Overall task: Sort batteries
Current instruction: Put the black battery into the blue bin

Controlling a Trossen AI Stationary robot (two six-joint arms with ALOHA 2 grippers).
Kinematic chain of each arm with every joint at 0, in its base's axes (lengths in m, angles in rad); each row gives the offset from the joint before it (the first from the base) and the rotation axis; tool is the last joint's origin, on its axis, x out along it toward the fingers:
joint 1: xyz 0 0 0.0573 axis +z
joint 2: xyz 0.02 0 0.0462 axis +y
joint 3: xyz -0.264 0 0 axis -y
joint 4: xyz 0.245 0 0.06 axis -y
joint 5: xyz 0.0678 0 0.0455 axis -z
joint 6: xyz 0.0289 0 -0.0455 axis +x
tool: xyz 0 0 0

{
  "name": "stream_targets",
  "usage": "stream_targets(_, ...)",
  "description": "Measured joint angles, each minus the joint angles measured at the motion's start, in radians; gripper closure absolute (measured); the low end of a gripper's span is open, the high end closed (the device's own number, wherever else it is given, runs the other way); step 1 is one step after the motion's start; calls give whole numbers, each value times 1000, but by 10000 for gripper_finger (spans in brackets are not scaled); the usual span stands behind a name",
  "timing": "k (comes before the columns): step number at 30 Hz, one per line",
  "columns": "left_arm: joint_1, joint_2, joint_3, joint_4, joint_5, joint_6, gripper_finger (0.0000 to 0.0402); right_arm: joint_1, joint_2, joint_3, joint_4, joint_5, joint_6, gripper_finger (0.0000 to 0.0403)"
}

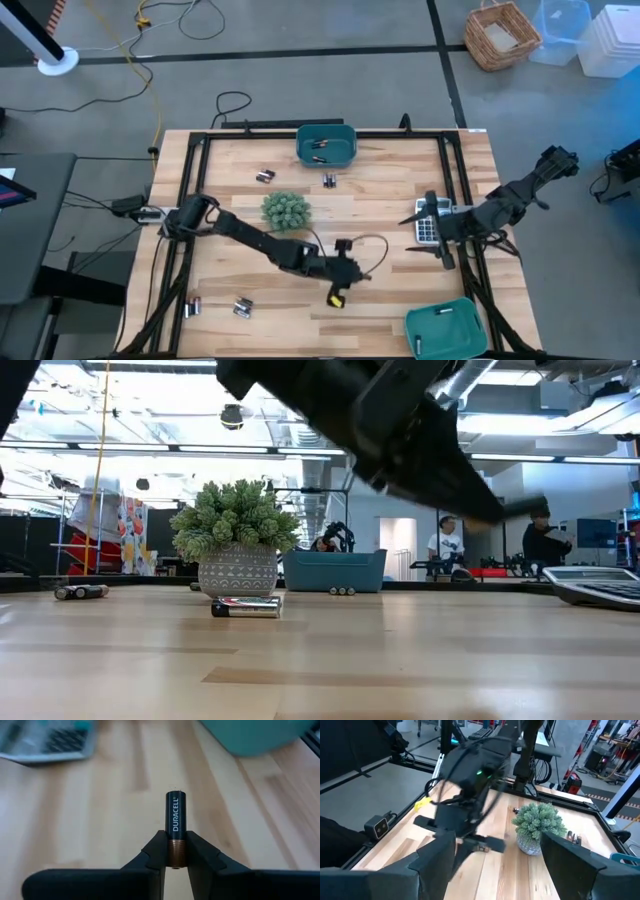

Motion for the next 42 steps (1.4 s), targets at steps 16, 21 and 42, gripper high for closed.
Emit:
stream_targets(16, 334, -189, 2, -113, -5, 12, 358, -3, -116, 0, 6, 1, -106, 97)
stream_targets(21, 480, -221, 2, -172, 6, -16, 358, -3, -121, 0, 2, 2, -123, 97)
stream_targets(42, 837, -211, 3, -230, 115, -95, 303, -84, -118, 0, -5, 2, -116, 97)
